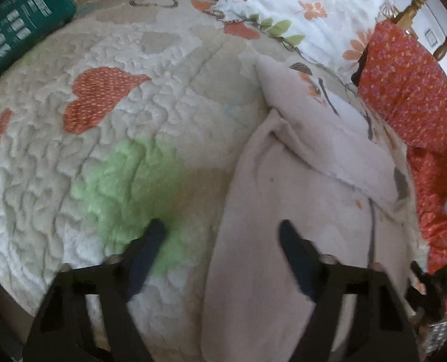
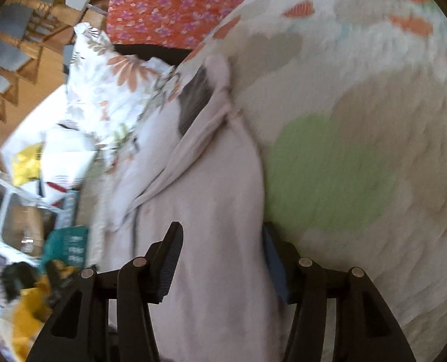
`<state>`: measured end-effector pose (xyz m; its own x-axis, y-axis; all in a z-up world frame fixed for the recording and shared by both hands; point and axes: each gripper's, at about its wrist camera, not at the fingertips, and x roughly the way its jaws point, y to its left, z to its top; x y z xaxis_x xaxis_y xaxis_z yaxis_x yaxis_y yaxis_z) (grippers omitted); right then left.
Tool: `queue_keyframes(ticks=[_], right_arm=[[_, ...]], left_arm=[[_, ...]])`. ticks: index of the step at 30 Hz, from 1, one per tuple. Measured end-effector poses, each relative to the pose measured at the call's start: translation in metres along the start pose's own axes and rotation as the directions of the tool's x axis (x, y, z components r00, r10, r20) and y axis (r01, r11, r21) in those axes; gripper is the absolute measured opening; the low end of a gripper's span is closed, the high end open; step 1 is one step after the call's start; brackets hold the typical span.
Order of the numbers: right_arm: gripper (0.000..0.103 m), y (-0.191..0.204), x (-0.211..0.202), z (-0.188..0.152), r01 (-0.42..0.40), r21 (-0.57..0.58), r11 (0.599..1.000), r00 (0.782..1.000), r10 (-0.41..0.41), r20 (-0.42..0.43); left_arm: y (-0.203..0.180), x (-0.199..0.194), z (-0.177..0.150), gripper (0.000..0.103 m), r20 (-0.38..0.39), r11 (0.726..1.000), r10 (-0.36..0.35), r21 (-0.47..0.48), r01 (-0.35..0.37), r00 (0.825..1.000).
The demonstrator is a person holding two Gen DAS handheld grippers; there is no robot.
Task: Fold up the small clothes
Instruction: 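Move both tools to the grey hem band of the shirt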
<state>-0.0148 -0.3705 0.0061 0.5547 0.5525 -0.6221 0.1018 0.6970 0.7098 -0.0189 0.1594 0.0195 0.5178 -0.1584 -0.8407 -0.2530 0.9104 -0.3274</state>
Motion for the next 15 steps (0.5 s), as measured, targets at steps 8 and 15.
queue_keyframes(ticks=[8,15], right_arm=[[0.059,0.01,0.004,-0.032,-0.107,-0.011,0.994,0.992,0.106,-0.069],[0.058,0.01,0.008,-0.064,-0.23,0.054,0.972,0.961,0.235,-0.144]], left_arm=[[0.003,-0.008,-0.033,0.051,0.016,0.994,-0.111,-0.009,0.111,0.994],[0.009,-0.01,-0.073,0.051,-0.033,0.946,-0.316,-0.083,0.312,0.948]])
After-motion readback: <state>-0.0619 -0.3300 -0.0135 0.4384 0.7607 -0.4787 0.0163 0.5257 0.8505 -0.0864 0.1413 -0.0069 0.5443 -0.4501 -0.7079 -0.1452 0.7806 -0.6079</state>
